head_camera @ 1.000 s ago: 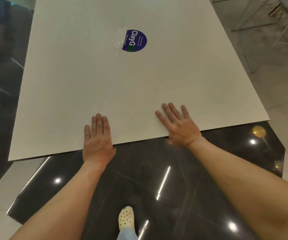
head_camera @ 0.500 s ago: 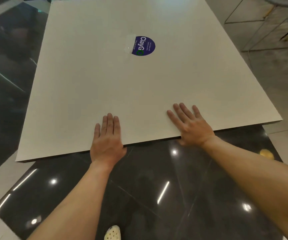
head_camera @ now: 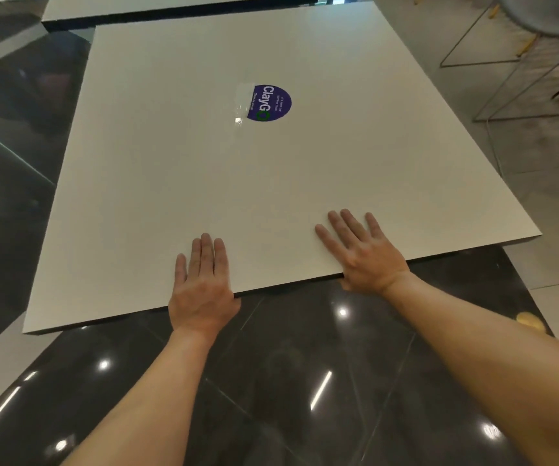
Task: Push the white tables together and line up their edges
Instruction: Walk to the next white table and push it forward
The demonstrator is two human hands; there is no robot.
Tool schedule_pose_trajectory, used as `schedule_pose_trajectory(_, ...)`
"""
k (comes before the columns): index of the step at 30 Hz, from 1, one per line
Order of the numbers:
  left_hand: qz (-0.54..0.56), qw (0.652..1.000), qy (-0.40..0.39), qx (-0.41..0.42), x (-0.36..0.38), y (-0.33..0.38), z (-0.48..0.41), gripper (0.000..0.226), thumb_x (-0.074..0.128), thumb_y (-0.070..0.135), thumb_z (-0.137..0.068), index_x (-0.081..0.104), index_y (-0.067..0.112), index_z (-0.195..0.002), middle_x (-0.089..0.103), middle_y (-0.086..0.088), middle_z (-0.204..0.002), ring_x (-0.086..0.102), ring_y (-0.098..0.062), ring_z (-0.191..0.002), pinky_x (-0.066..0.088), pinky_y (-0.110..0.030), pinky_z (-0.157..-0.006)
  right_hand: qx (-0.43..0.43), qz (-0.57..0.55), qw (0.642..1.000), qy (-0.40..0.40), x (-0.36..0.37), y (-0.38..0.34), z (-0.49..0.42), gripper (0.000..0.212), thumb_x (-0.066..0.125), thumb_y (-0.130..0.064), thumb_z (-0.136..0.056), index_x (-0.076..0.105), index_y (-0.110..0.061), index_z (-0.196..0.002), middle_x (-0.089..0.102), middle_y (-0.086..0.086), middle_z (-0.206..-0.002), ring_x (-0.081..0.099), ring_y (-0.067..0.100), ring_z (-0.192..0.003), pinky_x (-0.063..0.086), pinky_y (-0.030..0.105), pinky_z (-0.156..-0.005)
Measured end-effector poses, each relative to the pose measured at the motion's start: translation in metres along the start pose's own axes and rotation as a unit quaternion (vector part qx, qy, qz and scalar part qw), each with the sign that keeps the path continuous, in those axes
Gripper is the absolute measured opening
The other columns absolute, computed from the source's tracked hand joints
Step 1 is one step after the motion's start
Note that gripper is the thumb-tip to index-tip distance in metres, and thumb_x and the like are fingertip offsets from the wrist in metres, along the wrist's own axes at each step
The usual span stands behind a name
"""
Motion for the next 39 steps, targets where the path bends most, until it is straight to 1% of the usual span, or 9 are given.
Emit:
schedule_pose_trajectory(6, -0.010, 1.000, 0.011, -0.001, 0.006, 0.004, -0.020, 0.098, 0.081, 0.019, -0.048, 0.041, -0.007, -0.134, 0.044, -0.031, -0.137, 0.045, -0.043, -0.126, 0.035, -0.059, -0.100, -0.005, 0.002, 1.000, 0.003, 0.004, 0.018, -0.016, 0.099, 0.081, -0.038, -0.058, 0.038, -0.008, -0.143, 0.041, 0.027, -0.144, 0.039, 0.047, -0.130, 0.037, 0.069, -0.096)
schedule_pose_trajectory(13, -0.017, 1.000, 0.016, -0.004, 0.006, 0.004, -0.039, 0.092, 0.076, 0.017, -0.050, 0.043, -0.007, -0.132, 0.046, -0.030, -0.135, 0.048, -0.042, -0.124, 0.037, -0.059, -0.099, -0.009, 0.022, 1.000, 0.004, 0.005, 0.028, -0.033, 0.104, 0.084, -0.040, -0.055, 0.039, -0.008, -0.142, 0.042, 0.026, -0.143, 0.042, 0.046, -0.128, 0.040, 0.068, -0.093)
schedule_pose_trajectory(19, -0.033, 0.999, 0.023, 0.001, 0.010, -0.003, -0.061, 0.099, 0.082, 0.023, -0.045, 0.044, -0.007, -0.131, 0.048, -0.030, -0.134, 0.049, -0.042, -0.122, 0.038, -0.059, -0.097, -0.006, 0.016, 1.000, -0.009, 0.008, 0.037, -0.054, 0.097, 0.072, -0.035, -0.072, 0.020, -0.011, -0.150, 0.025, 0.025, -0.152, 0.024, 0.046, -0.139, 0.024, 0.067, -0.105)
schedule_pose_trajectory(22, -0.026, 0.999, 0.024, -0.002, 0.010, -0.002, -0.063, 0.095, 0.080, 0.020, -0.047, 0.044, -0.007, -0.131, 0.047, -0.031, -0.134, 0.049, -0.042, -0.123, 0.038, -0.060, -0.098, -0.005, 0.003, 1.000, -0.007, 0.009, 0.039, -0.056, 0.096, 0.073, -0.034, -0.071, 0.022, -0.011, -0.149, 0.026, 0.025, -0.152, 0.025, 0.046, -0.138, 0.024, 0.068, -0.105)
schedule_pose_trajectory(26, -0.021, 1.000, 0.020, -0.003, 0.009, -0.001, -0.062, 0.095, 0.081, 0.019, -0.048, 0.044, -0.007, -0.131, 0.047, -0.030, -0.135, 0.048, -0.042, -0.123, 0.037, -0.060, -0.098, -0.004, -0.001, 1.000, -0.016, 0.012, 0.040, -0.056, 0.098, 0.069, -0.037, -0.075, 0.011, -0.014, -0.151, 0.017, 0.022, -0.156, 0.016, 0.043, -0.142, 0.018, 0.066, -0.108)
schedule_pose_trajectory(33, -0.006, 0.999, 0.030, -0.009, 0.013, 0.000, -0.061, 0.094, 0.079, 0.019, -0.055, 0.038, -0.006, -0.137, 0.041, -0.029, -0.140, 0.042, -0.041, -0.129, 0.030, -0.057, -0.104, -0.002, -0.021, 1.000, 0.017, 0.013, 0.041, -0.054, 0.100, 0.079, -0.032, -0.062, 0.030, -0.010, -0.147, 0.033, 0.025, -0.149, 0.032, 0.046, -0.135, 0.028, 0.069, -0.102)
schedule_pose_trajectory(36, 0.001, 1.000, -0.008, -0.021, 0.011, 0.000, -0.062, 0.100, 0.077, 0.023, -0.061, 0.026, -0.001, -0.144, 0.030, -0.024, -0.149, 0.029, -0.036, -0.138, 0.020, -0.053, -0.111, 0.007, -0.037, 0.999, 0.009, 0.012, 0.039, -0.055, 0.101, 0.078, -0.029, -0.062, 0.028, -0.012, -0.148, 0.030, 0.022, -0.151, 0.029, 0.044, -0.137, 0.025, 0.068, -0.104)
schedule_pose_trajectory(37, -0.005, 0.999, -0.031, -0.027, 0.010, -0.001, -0.061, 0.104, 0.075, 0.028, -0.065, 0.016, 0.001, -0.146, 0.022, -0.022, -0.153, 0.021, -0.033, -0.142, 0.014, -0.050, -0.113, 0.015, -0.039, 0.999, -0.004, 0.011, 0.038, -0.055, 0.102, 0.076, -0.030, -0.064, 0.023, -0.015, -0.150, 0.026, 0.020, -0.154, 0.025, 0.042, -0.140, 0.022, 0.067, -0.106)
schedule_pose_trajectory(39, -0.008, 0.997, -0.070, -0.030, 0.010, -0.003, -0.061, 0.112, 0.067, 0.042, -0.074, -0.012, 0.007, -0.145, 0.002, -0.017, -0.157, 0.001, -0.029, -0.145, 0.001, -0.047, -0.115, 0.031, -0.036, 0.998, -0.042, 0.012, 0.036, -0.054, 0.107, 0.069, -0.037, -0.073, -0.002, -0.021, -0.151, 0.005, 0.013, -0.160, 0.005, 0.034, -0.146, 0.009, 0.061, -0.112)
Point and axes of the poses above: each hand's wrist, its own z-axis away from the middle knuckle, its own x-axis out of the palm, y = z × x, the point moved 1 cm from there along -z, towards the middle knuckle
